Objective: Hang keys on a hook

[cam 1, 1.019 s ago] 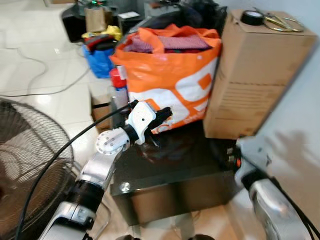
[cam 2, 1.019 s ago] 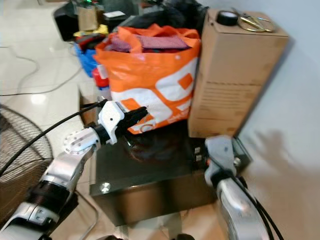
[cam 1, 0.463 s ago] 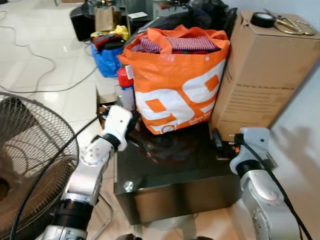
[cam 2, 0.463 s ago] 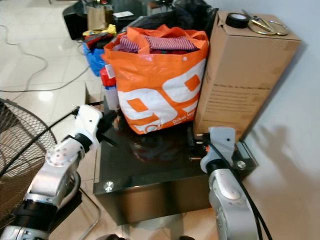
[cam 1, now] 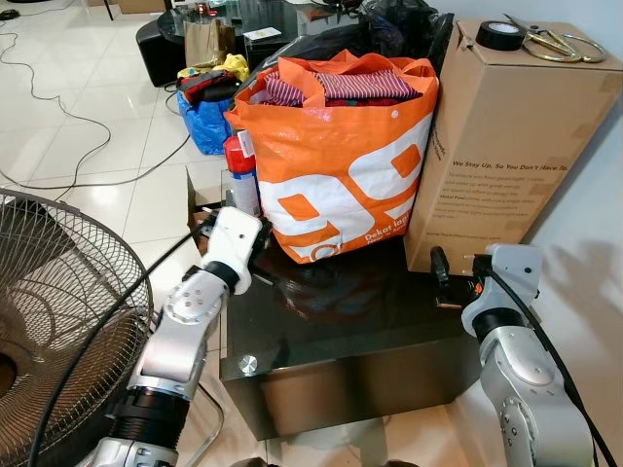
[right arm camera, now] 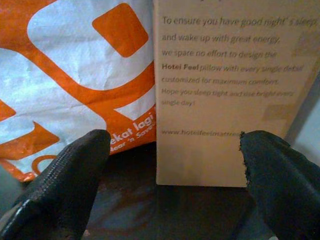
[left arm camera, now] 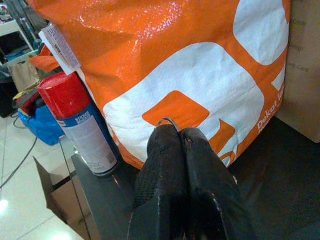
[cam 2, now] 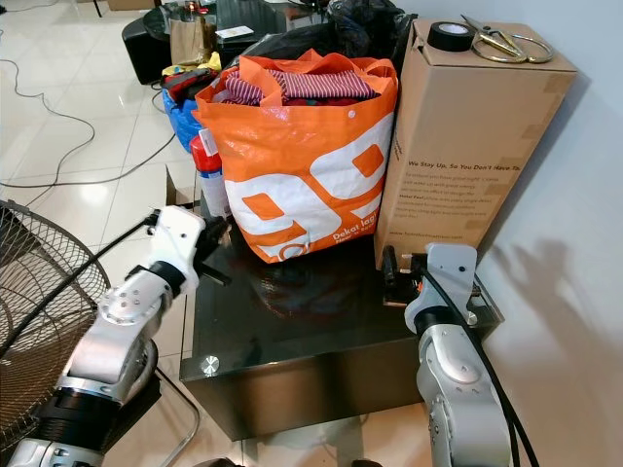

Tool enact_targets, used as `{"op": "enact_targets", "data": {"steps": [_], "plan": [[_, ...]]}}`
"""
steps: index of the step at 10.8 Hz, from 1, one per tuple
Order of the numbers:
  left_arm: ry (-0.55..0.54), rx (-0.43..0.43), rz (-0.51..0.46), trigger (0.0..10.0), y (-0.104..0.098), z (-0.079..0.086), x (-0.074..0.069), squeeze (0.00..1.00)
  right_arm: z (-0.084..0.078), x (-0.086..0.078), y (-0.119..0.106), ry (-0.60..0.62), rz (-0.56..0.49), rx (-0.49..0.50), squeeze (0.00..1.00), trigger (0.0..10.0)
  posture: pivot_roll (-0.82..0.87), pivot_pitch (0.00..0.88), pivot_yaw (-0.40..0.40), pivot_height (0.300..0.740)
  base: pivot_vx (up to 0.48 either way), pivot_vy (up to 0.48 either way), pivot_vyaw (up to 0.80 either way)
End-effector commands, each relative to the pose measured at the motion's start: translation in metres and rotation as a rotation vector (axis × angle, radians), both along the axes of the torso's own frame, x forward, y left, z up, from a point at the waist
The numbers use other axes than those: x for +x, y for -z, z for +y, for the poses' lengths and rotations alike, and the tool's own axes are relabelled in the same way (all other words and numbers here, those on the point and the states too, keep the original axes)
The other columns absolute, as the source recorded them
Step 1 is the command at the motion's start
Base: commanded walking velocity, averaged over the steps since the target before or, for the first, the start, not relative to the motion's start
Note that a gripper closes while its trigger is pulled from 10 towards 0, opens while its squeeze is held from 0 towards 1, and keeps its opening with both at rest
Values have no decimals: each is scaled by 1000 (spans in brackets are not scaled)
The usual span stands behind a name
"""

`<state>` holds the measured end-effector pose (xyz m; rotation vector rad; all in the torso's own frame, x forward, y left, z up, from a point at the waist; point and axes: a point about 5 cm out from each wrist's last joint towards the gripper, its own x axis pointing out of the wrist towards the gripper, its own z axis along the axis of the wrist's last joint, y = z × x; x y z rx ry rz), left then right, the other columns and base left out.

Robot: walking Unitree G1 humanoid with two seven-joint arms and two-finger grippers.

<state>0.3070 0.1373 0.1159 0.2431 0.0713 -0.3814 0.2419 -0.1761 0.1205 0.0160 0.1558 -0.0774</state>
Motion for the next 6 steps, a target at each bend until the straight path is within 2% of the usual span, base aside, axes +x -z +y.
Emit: {"op": "enact_targets", "data": {"steps": [1, 6], "plan": [[-5, 19, 2, 10000, 1, 1, 0, 0, -2, 0, 2, -4, 19, -2, 0, 10000, -98, 0, 45, 740, 0, 0, 0], [-5, 25, 1, 10000, 1, -3, 4, 0, -7, 5, 0, -2, 19, -1, 0, 10000, -107, 0, 53, 740, 0, 0, 0]]}}
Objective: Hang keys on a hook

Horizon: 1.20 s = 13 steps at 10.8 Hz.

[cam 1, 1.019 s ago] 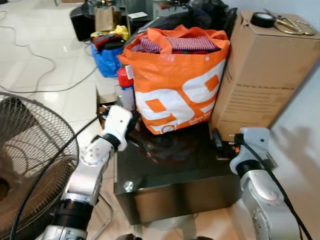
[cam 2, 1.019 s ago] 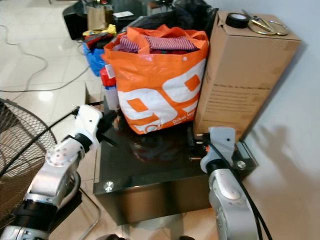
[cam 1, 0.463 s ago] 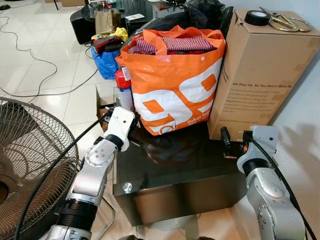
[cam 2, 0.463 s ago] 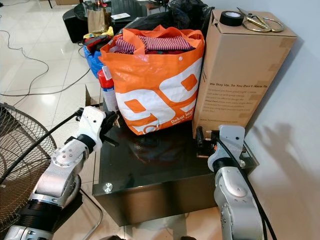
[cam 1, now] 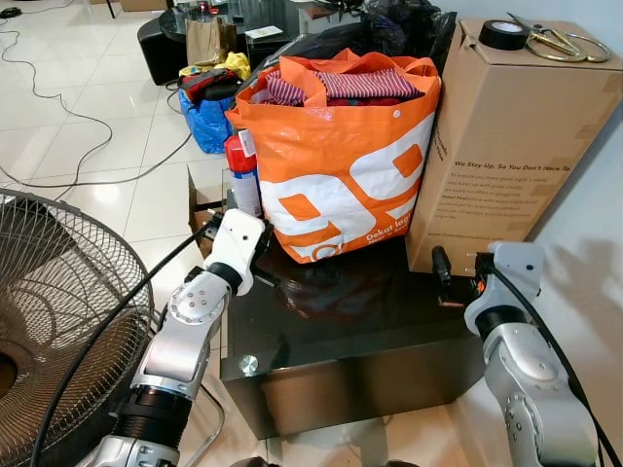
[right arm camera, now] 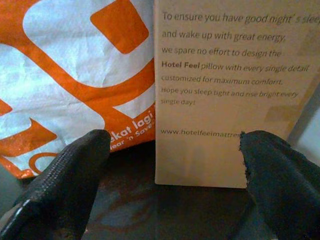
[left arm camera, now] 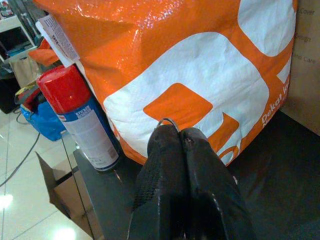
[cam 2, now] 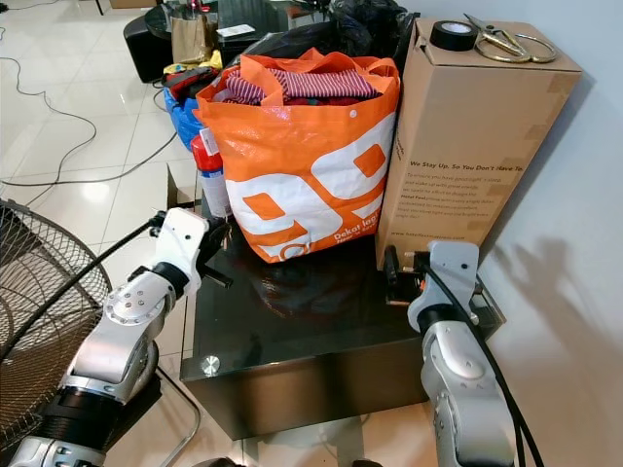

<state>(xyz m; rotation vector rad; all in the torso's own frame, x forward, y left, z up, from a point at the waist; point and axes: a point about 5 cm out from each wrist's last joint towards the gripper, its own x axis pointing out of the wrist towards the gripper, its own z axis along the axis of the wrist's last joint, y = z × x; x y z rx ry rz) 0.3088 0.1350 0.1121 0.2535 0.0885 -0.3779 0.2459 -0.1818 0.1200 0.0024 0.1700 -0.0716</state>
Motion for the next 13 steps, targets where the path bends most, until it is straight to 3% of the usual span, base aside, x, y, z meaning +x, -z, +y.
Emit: {"op": "enact_targets", "data": {"steps": [1, 3, 10, 13], "plan": [[-3, 12, -16, 10000, -4, -2, 4, 0, -2, 2, 0, 4, 6, 11, 0, 10000, -104, 0, 50, 740, 0, 0, 0], [-7, 12, -19, 10000, -5, -1, 5, 0, -2, 4, -2, 0, 3, 1, 0, 10000, -104, 0, 48, 740, 0, 0, 0], [0, -9, -23, 10000, -6, -12, 11, 0, -13, 4, -6, 20, 1, -23, 0, 10000, -132, 0, 26, 740, -269, 0, 0], [-6, -15, -20, 10000, -6, -11, 10, 0, -6, 8, -7, -1, 0, -26, 0, 10000, -121, 0, 24, 740, -252, 0, 0]]}}
